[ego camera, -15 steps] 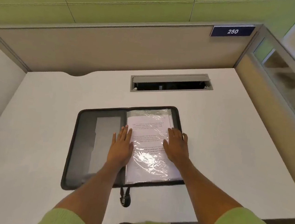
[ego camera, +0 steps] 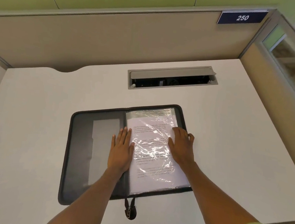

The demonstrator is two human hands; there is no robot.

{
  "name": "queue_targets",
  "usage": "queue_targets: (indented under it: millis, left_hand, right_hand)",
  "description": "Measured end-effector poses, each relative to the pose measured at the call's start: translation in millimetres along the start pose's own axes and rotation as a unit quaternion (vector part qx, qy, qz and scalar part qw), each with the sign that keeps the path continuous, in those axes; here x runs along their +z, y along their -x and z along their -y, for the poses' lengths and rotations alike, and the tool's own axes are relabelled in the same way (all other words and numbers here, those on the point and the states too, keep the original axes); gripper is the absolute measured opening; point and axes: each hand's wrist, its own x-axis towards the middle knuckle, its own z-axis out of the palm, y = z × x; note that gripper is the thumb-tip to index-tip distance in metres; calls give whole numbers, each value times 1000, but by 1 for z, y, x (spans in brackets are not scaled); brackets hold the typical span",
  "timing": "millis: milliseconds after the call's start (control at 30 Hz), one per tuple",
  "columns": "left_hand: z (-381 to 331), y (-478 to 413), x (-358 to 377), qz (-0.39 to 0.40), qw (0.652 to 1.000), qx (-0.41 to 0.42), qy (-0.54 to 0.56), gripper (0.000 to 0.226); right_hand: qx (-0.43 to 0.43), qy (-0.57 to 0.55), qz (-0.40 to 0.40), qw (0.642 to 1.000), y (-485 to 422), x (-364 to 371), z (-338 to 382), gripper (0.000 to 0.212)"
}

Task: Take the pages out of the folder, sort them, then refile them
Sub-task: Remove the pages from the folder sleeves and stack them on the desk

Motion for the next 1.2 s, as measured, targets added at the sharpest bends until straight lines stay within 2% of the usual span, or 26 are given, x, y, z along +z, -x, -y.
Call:
queue_targets:
  millis: [767,933,1100,1200]
  left_hand:
    - [-27,64,24,-12,997,-8,72,68]
    - [-39,22,1,-65,993,-48,90,59]
    - [-49,-50,-19,-74,996,13,41,48]
    - [-55,-73,-22,-74,996,40,11,31]
  right_hand:
    - [10,-76,25,997,71,-2,-39,43]
    - [0,-98,-6,995,48,-10,-26,41]
    - [-50,-100,26,993,-18,-15,-4,48]
    - [-85,-83,46,992,-50,-18,5,46]
